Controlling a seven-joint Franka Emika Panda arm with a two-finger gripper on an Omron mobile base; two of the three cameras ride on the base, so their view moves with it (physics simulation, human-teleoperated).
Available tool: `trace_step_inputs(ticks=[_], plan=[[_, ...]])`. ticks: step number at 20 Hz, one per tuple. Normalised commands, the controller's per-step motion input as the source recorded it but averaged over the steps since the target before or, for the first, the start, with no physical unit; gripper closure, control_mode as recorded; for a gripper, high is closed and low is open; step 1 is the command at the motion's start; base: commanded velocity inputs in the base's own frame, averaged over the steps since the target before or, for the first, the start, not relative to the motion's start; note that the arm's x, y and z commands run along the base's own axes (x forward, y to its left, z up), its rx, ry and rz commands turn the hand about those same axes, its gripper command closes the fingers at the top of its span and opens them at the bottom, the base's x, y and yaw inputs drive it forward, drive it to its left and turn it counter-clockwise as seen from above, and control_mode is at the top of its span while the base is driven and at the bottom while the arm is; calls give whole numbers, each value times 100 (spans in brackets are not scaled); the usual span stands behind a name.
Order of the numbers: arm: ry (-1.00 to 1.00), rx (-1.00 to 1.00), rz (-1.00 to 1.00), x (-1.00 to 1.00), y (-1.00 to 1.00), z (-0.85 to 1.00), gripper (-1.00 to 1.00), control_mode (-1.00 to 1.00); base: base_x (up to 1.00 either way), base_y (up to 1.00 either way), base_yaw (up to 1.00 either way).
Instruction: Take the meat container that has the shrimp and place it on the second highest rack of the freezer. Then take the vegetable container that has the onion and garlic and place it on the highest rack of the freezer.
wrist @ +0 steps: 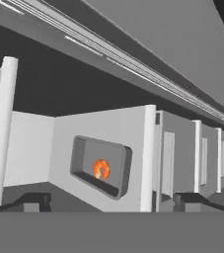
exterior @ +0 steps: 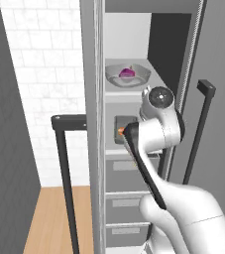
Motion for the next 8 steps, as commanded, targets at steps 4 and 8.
trace_step_inputs(ticks=[4,8], plan=[[0,-2,0,-100,-22,-100,-100,-100,0,0,0],[0,8,-2,-100,-28,-69,-100,-100,0,0,0]])
